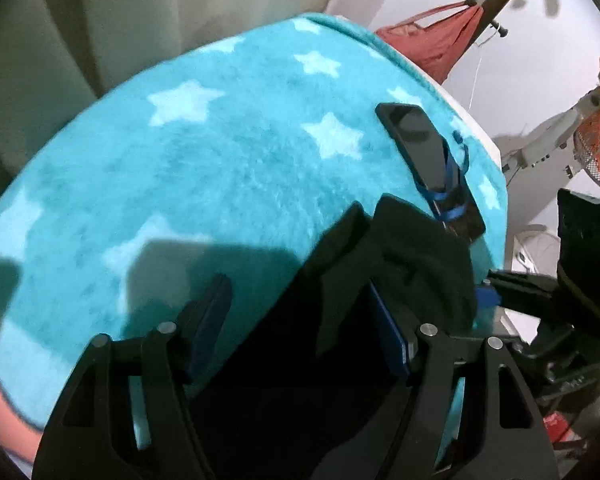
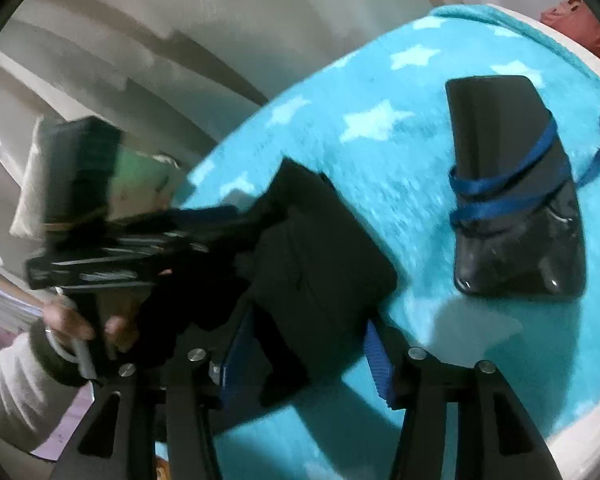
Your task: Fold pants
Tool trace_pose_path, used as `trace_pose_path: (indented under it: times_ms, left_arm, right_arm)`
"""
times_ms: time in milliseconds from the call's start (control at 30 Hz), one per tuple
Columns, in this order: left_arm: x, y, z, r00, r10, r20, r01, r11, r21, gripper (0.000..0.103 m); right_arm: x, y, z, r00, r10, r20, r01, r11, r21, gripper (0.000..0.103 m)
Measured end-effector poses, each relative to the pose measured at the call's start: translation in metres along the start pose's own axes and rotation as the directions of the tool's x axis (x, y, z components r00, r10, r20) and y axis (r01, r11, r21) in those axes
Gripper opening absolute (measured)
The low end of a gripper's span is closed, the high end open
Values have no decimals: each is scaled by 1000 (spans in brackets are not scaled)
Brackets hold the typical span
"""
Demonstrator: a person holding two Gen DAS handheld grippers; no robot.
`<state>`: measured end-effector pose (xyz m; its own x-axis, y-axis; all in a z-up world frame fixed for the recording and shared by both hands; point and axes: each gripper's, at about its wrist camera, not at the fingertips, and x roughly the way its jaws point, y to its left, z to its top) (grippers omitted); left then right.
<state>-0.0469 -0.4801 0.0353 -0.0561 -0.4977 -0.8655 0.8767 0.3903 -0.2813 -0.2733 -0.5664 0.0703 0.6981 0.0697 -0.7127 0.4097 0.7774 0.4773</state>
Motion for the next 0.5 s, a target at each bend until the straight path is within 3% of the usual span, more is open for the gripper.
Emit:
trace_pose_path:
  times_ms: [33, 133, 233, 400, 500]
  left_arm:
    - [4, -2, 2, 1000, 4, 0, -4, 1000, 11, 69]
    - [9, -10, 5, 999, 41, 18, -42, 998, 56, 66]
    - [0, -4, 7, 1000, 7, 17, -7, 1000, 0, 55]
    - [-83, 22, -15, 986, 18, 166, 4, 991, -134, 55]
    - [-150, 49, -54, 959, 106, 263, -36, 966, -257, 55]
  right_arm:
    - [1, -2, 0, 1000, 18, 26, -18, 1000, 12, 51]
    - [2, -7, 1, 997, 45, 55, -47, 998, 43, 28]
    - [-4, 1, 8, 996, 78, 45, -80, 996, 48, 21]
    - [-30, 64, 25, 987, 156, 28, -151, 980, -129, 19]
    - [-31, 116, 17, 980, 195, -35, -197, 940, -277, 19]
